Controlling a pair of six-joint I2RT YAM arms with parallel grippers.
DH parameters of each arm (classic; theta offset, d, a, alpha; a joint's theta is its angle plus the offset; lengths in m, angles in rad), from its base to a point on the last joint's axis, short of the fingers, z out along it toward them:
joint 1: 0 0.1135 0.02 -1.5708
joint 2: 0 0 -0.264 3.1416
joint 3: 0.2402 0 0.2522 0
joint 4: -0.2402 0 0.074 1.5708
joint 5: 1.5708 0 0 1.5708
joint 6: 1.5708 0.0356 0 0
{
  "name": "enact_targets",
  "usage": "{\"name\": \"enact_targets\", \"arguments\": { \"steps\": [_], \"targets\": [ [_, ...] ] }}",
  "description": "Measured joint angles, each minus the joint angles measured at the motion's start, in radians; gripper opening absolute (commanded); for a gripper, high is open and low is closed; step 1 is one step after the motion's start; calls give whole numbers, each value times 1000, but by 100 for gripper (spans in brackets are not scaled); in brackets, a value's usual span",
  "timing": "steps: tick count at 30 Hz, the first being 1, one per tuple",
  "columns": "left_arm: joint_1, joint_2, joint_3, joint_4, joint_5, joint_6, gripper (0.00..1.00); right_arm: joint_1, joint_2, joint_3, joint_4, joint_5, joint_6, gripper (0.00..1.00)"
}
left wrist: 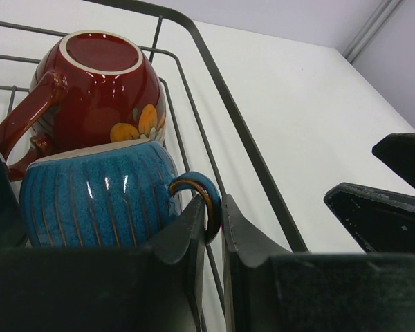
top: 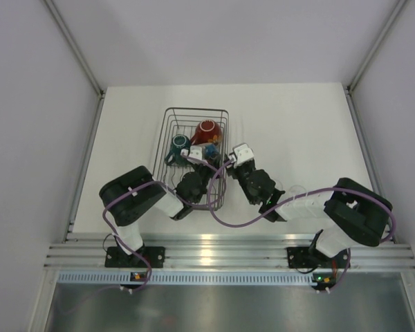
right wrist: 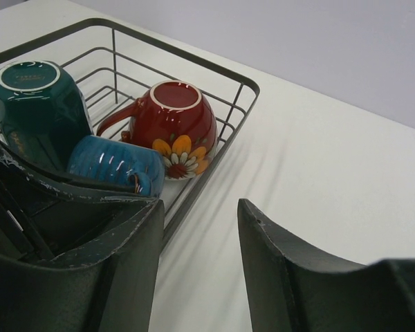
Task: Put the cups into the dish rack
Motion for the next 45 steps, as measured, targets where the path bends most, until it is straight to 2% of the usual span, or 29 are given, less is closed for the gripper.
{"name": "enact_targets", "arguments": {
  "steps": [15,23,31,43,45],
  "targets": [
    [-29,19,17,-2,-80,-87,0,0,-14,0,-35,-1,21,50],
    [-43,89,158,-43,-151,13,0,0,-36,0,-51,0,42,50],
    [-44,106,187,-58,-155,34,0,0,-55,-6,-51,4,45,50],
    [-37,106,185,-78,-154,-131,0,-1,-69,-15,-54,7,45,51],
    [-35,105,186,-89,-150,-158,7,-1,-76,-19,-54,8,45,51]
  ]
}}
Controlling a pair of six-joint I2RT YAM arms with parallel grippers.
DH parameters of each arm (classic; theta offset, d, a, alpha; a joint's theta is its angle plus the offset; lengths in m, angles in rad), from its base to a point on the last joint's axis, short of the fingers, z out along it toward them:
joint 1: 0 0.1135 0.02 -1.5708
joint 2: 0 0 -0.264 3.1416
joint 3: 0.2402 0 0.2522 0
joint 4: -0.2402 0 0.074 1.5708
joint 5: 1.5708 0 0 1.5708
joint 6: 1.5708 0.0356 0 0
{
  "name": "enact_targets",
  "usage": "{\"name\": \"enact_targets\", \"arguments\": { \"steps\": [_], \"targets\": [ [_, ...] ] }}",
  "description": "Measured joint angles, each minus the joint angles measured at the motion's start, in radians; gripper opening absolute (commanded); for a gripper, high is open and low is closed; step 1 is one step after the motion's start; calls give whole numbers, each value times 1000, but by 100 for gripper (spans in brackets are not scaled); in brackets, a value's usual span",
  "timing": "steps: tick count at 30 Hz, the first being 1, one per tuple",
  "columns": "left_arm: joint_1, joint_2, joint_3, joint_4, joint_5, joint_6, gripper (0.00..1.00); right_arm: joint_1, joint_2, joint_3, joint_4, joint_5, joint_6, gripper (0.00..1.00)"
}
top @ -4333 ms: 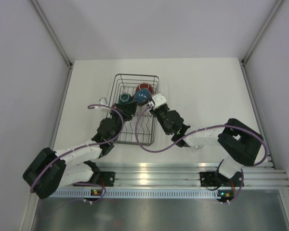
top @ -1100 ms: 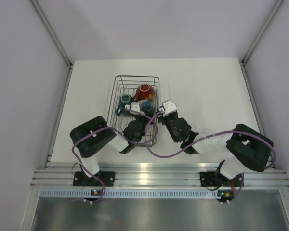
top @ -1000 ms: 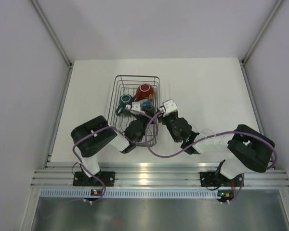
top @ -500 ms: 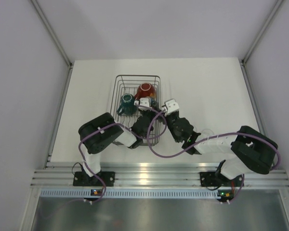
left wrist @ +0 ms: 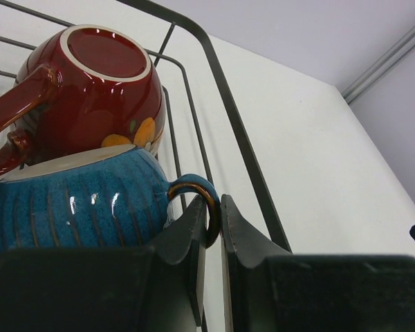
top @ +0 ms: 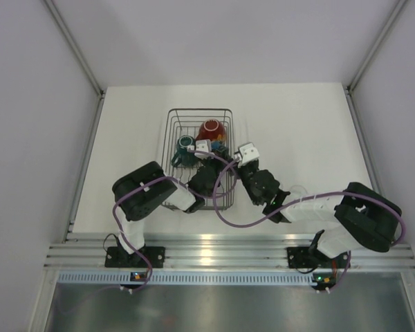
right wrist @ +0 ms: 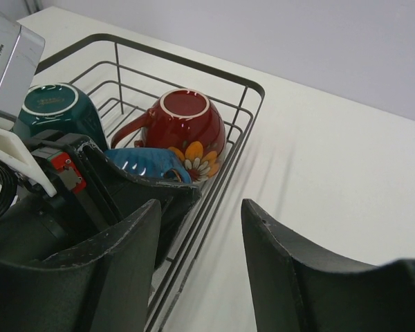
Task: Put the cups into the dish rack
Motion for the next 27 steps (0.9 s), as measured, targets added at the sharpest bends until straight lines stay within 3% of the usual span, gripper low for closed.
{"name": "enact_targets", "arguments": {
  "steps": [2,4,14,27],
  "targets": [
    [0,0,0,-8,8,-23,10,0,-2,-1,-1,0,0,51],
    [0,0,2,-14,17,-43,0,0,-4,-1,-1,0,3,51],
    [-20,0,16,-46,-16,-100,0,0,-24,-14,-1,6,7,51],
    [-107,-6,40,-91,-137,-3,0,-3,-48,-14,-23,6,12,51]
  ]
}}
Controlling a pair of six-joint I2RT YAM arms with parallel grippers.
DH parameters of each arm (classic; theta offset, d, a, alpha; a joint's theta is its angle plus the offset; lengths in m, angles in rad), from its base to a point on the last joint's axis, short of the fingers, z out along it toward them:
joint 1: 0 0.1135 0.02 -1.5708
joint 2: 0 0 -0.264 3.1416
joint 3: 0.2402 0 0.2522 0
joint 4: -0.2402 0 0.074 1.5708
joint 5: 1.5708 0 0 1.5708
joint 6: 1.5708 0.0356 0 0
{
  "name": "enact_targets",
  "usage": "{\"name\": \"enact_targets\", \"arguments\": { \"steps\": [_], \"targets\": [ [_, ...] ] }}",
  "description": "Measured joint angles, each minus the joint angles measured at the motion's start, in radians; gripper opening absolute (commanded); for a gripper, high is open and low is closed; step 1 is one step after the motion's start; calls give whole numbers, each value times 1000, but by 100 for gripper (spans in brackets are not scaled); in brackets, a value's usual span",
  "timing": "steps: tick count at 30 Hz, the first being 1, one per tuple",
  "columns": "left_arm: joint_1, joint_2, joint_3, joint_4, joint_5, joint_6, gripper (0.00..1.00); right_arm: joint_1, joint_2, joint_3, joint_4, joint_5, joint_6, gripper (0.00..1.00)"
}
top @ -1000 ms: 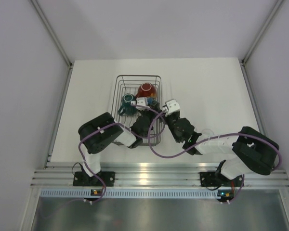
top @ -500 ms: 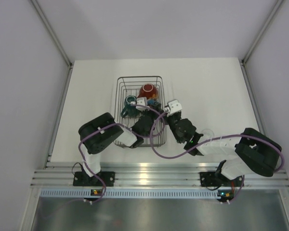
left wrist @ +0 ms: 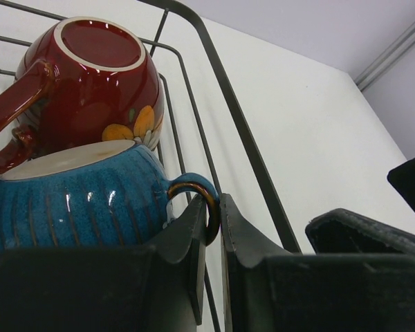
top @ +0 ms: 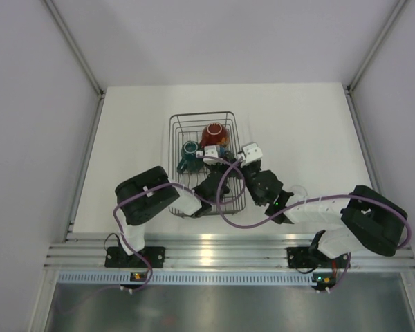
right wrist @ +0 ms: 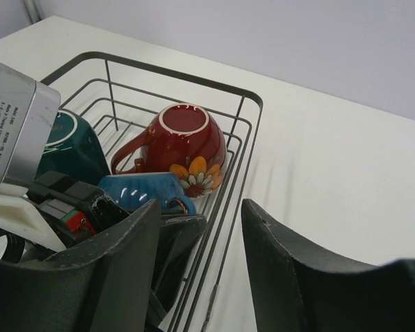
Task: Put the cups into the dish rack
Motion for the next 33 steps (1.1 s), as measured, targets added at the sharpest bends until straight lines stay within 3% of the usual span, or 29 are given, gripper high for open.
{"name": "enact_targets", "arguments": {
  "steps": [14,33],
  "targets": [
    [0,53,82,-17,-81,158,0,-29,-4,-6,-3,11,7,51],
    [68,73,154,-104,-18,130,0,-37,-4,-6,-8,3,22,51]
  ]
}}
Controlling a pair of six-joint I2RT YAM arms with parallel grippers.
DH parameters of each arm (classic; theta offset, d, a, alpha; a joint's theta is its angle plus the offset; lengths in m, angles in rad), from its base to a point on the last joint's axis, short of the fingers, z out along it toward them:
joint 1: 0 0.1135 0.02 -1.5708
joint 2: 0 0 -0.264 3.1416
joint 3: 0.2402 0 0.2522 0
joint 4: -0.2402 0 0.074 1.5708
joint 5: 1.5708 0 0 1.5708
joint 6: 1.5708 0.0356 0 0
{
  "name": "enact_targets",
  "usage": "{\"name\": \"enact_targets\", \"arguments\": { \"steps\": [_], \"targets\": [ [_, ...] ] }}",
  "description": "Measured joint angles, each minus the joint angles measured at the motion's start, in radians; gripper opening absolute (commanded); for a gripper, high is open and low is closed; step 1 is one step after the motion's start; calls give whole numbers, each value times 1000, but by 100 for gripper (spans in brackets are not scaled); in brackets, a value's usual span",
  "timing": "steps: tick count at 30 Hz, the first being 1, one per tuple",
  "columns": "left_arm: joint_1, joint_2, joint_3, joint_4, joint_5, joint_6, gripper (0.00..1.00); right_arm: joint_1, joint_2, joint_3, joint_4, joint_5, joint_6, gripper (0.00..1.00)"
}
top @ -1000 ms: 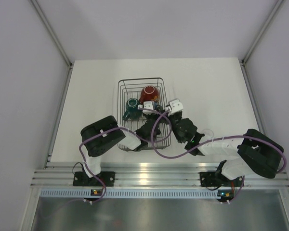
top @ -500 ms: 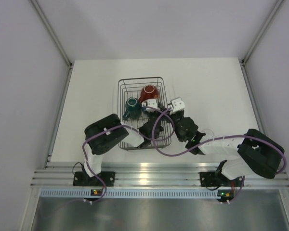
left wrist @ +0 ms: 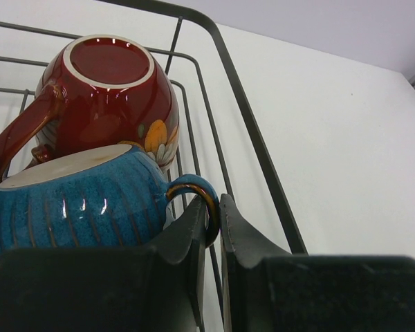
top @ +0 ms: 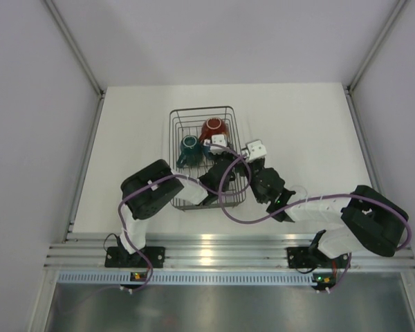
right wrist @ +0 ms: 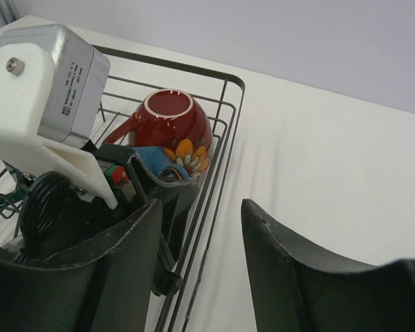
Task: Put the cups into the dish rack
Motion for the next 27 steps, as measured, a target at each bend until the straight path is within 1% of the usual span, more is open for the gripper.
{"name": "enact_targets", "arguments": {
  "steps": [2,3,7,10,11,12,13,14,16,17,19,27],
  "targets": [
    [5,-3,20,-50,-1,-18,0,-2,0,0,0,6,0,51],
    [6,-6,31,-80,0,-29,2,-4,0,0,0,10,0,51],
    [15,-19,57,-170,19,-75,24,-9,0,0,0,20,10,51],
    [20,-26,59,-192,50,-110,33,-9,0,0,0,18,11,51],
    [21,-28,59,-194,59,-121,39,-9,0,0,1,19,11,51],
    [21,-29,60,-195,72,-132,43,-9,-1,0,1,21,10,51],
    [21,-30,63,-196,79,-143,50,-9,-3,0,1,25,9,51],
    [21,-31,64,-198,86,-150,64,-10,-5,0,1,27,9,51],
    [21,-35,63,-219,87,-167,69,-10,-10,0,-1,25,9,51],
    [21,-34,61,-228,85,-178,75,-10,-11,0,-3,22,11,51],
    [21,-37,61,-236,84,-185,82,-10,-11,0,-5,18,16,51],
    [21,-46,58,-259,79,-209,84,-10,-14,-2,-9,8,26,51]
  ]
}}
